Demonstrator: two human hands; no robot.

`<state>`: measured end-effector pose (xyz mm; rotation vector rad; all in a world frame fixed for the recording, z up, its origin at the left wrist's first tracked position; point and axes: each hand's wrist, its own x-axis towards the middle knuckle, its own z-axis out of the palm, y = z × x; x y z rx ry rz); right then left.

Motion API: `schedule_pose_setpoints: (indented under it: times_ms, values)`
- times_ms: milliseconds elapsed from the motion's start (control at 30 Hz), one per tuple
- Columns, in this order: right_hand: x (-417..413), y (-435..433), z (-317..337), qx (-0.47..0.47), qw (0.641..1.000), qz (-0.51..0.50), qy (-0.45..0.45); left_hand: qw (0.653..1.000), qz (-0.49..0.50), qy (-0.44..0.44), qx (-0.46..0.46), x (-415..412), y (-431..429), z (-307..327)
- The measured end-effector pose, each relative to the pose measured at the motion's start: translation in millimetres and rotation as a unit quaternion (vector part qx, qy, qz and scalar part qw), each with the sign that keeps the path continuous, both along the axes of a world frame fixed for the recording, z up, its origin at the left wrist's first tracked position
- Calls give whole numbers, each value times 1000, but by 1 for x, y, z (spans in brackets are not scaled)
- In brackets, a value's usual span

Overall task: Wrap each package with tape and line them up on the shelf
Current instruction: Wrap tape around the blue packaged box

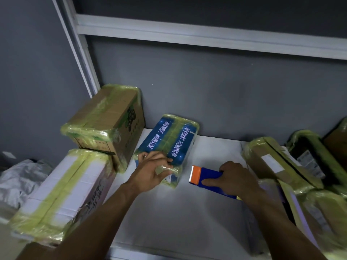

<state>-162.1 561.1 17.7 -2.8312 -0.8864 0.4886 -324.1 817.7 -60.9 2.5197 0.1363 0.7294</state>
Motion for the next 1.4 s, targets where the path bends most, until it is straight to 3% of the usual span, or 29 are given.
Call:
schedule_pose_setpoints:
  times_ms: [233,667,1100,1400]
  values:
    - [-2,31,-14,-28,1000,-2,2,998,58,4,13,4,-14,4]
    - [-16,45,-20,-25,997,-3,-75,996,93,-1,-12,9,-33,4]
    - [-25,47,-37,-28,983,2,-179,989,119,87,-22,9,-35,12]
    - [-10,28,-40,16,992,-56,-112,986,129,88,57,-1,-60,12]
